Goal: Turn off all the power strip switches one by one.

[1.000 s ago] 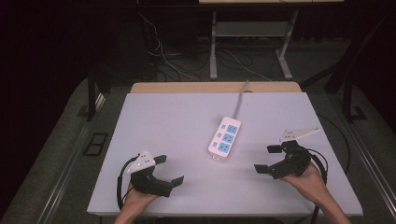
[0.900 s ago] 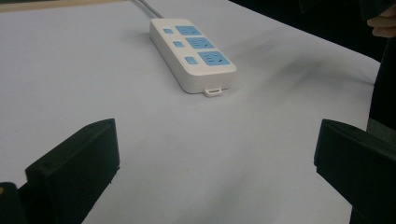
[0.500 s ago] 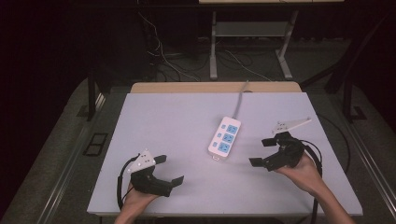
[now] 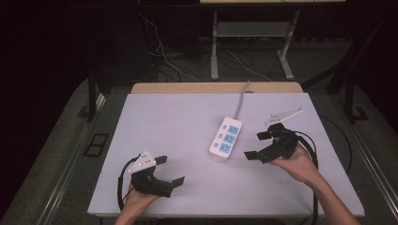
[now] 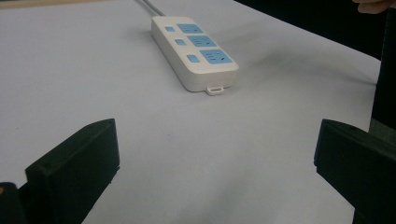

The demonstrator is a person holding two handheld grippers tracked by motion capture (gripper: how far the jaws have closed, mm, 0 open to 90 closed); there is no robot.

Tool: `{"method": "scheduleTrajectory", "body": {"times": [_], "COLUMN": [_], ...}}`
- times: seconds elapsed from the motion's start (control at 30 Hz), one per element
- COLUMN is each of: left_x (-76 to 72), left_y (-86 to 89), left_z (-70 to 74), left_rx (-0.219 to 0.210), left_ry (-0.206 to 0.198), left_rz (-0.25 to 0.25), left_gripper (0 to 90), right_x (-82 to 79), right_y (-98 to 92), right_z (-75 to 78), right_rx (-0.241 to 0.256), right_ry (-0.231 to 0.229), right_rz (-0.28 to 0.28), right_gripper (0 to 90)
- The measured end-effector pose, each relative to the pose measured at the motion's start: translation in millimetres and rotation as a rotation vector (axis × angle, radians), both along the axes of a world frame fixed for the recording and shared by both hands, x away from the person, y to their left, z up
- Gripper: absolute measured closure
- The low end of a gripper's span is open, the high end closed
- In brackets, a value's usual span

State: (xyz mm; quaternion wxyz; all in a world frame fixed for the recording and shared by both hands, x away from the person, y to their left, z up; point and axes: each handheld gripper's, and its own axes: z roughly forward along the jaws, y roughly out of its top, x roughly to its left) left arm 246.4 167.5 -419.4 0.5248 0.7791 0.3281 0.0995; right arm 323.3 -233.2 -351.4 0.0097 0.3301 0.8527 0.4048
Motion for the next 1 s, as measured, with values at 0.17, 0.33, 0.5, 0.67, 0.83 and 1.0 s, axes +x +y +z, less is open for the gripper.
{"method": "scheduleTrajectory", "body": {"times": [0.17,0.33,0.5,0.67,0.83,1.0], "left_x": [0.4,0.6,1.4,1.8,2.1,2.3], "left_y": [0.1,0.5,1.0,1.3,1.0,0.4], "left_z": [-0.3,-0.3,-0.8,-0.9,-1.2,-1.7], "left_rx": [-0.001,-0.008,-0.006,-0.007,-0.006,-0.005], "left_ry": [0.003,0.002,0.002,0.005,0.006,0.007], "left_rz": [0.001,-0.003,-0.001,0.003,0.003,0.003], "left_gripper": [0.0,0.0,0.0,0.0,0.0,0.0], "right_x": [5.6,10.6,16.1,21.9,26.9,33.0], "right_y": [8.8,18.6,27.7,36.4,45.3,55.9], "right_z": [2.9,6.1,9.4,11.6,14.2,14.6], "right_rx": [-0.011,-0.017,-0.012,-0.008,0.000,-0.008], "right_ry": [-0.001,0.002,0.002,0.002,0.001,0.002], "right_rz": [0.013,0.033,0.054,0.066,0.071,0.081], "right_gripper": [0.7,0.7,0.7,0.7,0.7,0.7]}}
